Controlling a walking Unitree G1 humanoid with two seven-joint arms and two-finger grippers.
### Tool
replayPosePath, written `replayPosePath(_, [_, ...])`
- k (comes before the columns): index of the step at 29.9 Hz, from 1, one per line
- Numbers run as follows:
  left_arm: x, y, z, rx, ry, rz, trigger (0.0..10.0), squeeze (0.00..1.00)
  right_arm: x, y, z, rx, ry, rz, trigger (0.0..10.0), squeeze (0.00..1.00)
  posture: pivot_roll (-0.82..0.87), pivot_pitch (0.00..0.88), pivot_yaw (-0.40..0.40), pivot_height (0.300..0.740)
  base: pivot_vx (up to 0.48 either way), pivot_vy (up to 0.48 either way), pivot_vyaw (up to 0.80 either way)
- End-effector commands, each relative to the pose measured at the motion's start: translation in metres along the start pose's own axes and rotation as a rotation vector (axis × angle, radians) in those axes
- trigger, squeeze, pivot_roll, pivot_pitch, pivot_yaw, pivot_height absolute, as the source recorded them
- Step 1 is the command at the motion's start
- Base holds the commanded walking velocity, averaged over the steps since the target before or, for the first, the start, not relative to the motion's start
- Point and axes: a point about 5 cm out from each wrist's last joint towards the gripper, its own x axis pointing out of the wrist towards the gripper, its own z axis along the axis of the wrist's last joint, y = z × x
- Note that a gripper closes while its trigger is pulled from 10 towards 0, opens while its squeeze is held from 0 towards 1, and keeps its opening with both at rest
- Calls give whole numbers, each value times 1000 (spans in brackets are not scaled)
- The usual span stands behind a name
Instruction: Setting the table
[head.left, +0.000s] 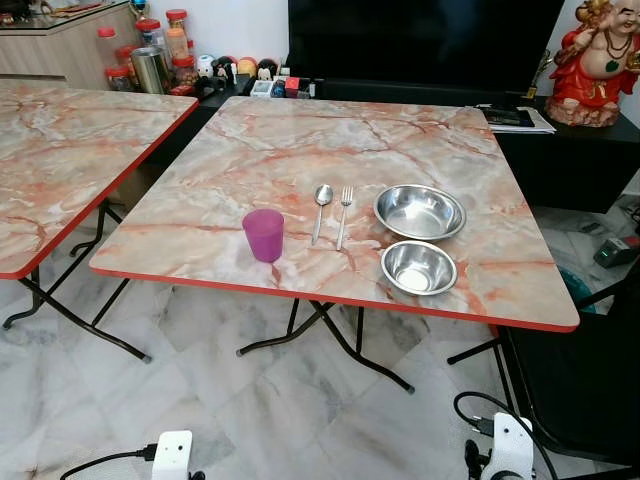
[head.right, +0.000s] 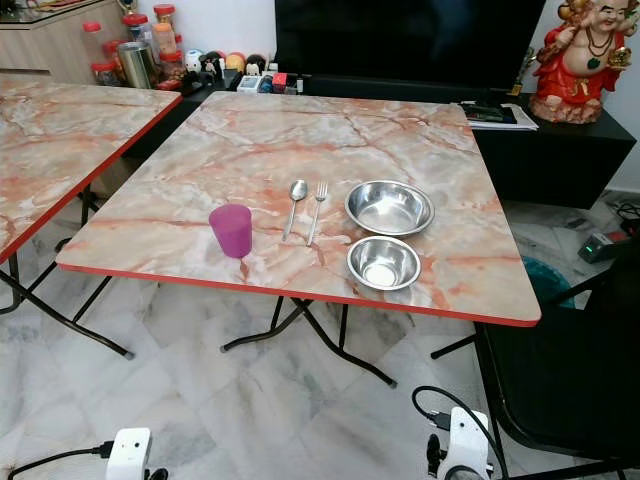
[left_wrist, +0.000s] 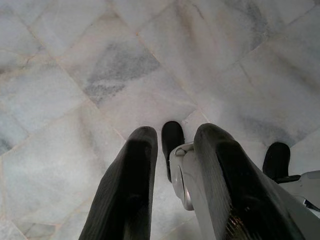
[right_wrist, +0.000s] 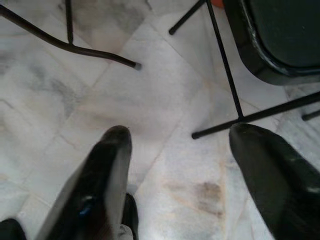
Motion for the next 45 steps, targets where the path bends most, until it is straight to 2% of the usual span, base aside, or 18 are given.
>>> replayPosePath(1, [0, -2, 0, 10, 11, -12, 10000, 0, 1, 3, 9, 1, -40, 13, 10000, 0, -31, 0, -8, 732, 0, 0, 0])
replayPosePath(5, [1, -2, 0, 9, 11, -14, 10000, 0, 1, 4, 12, -14, -59, 31, 10000, 0, -33, 0, -9, 732, 0, 0, 0])
replayPosePath(9, [1, -3, 1, 9, 12, -17, 10000, 0, 0, 5, 20, -25, -139, 75, 10000, 0, -47, 0, -9, 732, 0, 0, 0])
replayPosePath(14, [1, -5, 1, 12, 13, -23, 10000, 0, -4, 3, 27, 7, -229, 85, 10000, 0, -62, 0, -5, 732, 0, 0, 0])
replayPosePath(20, [2, -5, 3, 17, 12, -26, 10000, 0, -11, 4, 26, 5, -280, 95, 10000, 0, -68, 0, -3, 732, 0, 0, 0])
replayPosePath(27, [2, -3, 5, 24, 10, -26, 10000, 0, -26, -1, 15, -8, -332, 98, 10000, 0, -76, 0, 3, 732, 0, 0, 0])
replayPosePath(35, [2, -4, 6, 33, 9, -28, 10000, 0, -56, -12, 9, -42, -378, 66, 10000, 0, -88, 0, 3, 732, 0, 0, 0])
replayPosePath(36, [2, -5, 6, 35, 9, -30, 10000, 0, -65, -15, 13, -24, -404, 59, 10000, 0, -95, 0, 5, 732, 0, 0, 0])
replayPosePath(44, [3, -11, 4, 41, 19, -35, 10000, 0, -91, -19, 36, -21, -498, 53, 10000, 0, -107, 0, 3, 732, 0, 0, 0])
replayPosePath(45, [3, -13, 4, 41, 21, -36, 10000, 0, -97, -19, 49, -37, -539, 51, 10000, 0, -107, 0, 2, 732, 0, 0, 0])
